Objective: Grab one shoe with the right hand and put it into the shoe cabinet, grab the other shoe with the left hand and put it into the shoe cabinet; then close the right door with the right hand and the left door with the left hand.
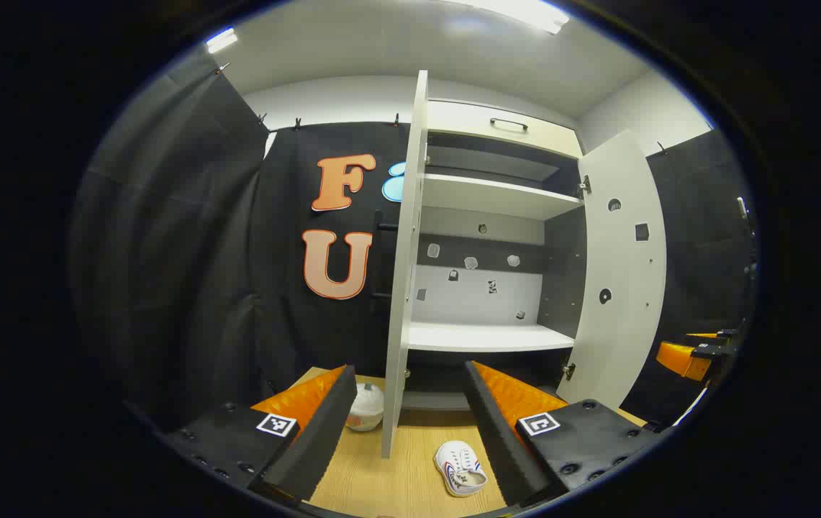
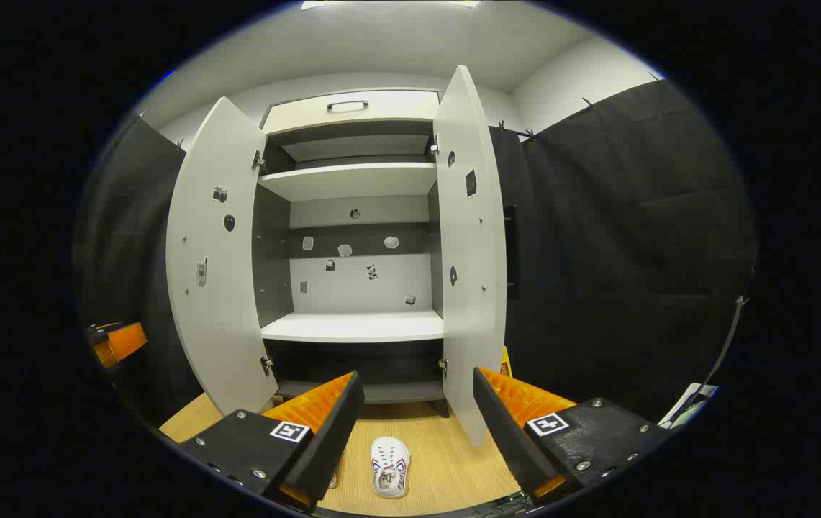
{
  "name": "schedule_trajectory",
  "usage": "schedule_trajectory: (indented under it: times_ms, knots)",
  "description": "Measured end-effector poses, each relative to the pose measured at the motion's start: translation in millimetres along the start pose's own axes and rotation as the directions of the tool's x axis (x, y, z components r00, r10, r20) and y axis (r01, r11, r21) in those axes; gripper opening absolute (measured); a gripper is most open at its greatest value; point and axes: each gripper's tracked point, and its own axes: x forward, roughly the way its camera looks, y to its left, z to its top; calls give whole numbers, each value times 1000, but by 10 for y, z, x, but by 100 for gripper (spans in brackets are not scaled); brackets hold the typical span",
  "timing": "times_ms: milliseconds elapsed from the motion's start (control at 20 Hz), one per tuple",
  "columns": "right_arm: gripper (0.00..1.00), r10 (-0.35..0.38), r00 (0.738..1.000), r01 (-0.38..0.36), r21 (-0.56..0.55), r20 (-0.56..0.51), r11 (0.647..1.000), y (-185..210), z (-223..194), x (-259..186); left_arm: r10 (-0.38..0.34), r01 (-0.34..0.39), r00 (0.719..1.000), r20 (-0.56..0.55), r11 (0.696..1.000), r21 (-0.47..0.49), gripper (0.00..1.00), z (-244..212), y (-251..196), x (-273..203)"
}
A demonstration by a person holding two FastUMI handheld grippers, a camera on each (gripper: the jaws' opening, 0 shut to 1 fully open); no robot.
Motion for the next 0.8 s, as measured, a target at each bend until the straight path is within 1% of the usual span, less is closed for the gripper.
schedule_trajectory:
  times_ms: [100,200,350,400,450,500,550,600,800]
  knots:
    - [94,-13,1000,13,-7,5,1000,-38,15,27,2,-2,1000,5,1000,6,99,11,19,17]
    - [94,-15,1000,15,2,6,1000,-29,13,38,11,-11,1000,6,1000,6,96,21,39,32]
    - [94,-15,1000,15,-5,-4,1000,-28,-9,68,12,-12,1000,3,1000,4,96,16,67,45]
    - [94,-18,1000,18,-8,-2,1000,-29,-2,83,17,-17,1000,5,1000,10,99,33,82,60]
    - [94,-18,1000,18,-8,0,1000,-22,6,93,20,-20,1000,6,1000,14,96,43,94,69]
    - [94,-13,1000,13,-7,0,1000,-7,9,107,20,-20,1000,5,1000,14,96,39,102,74]
    - [94,-10,1000,10,-6,1,1000,5,12,114,19,-19,1000,5,1000,12,99,39,100,84]
    - [94,-10,1000,10,-7,2,1000,8,14,130,20,-20,1000,6,1000,11,96,50,104,81]
    - [94,-3,1000,3,-9,4,1000,47,29,161,24,-24,1000,9,1000,19,96,69,123,74]
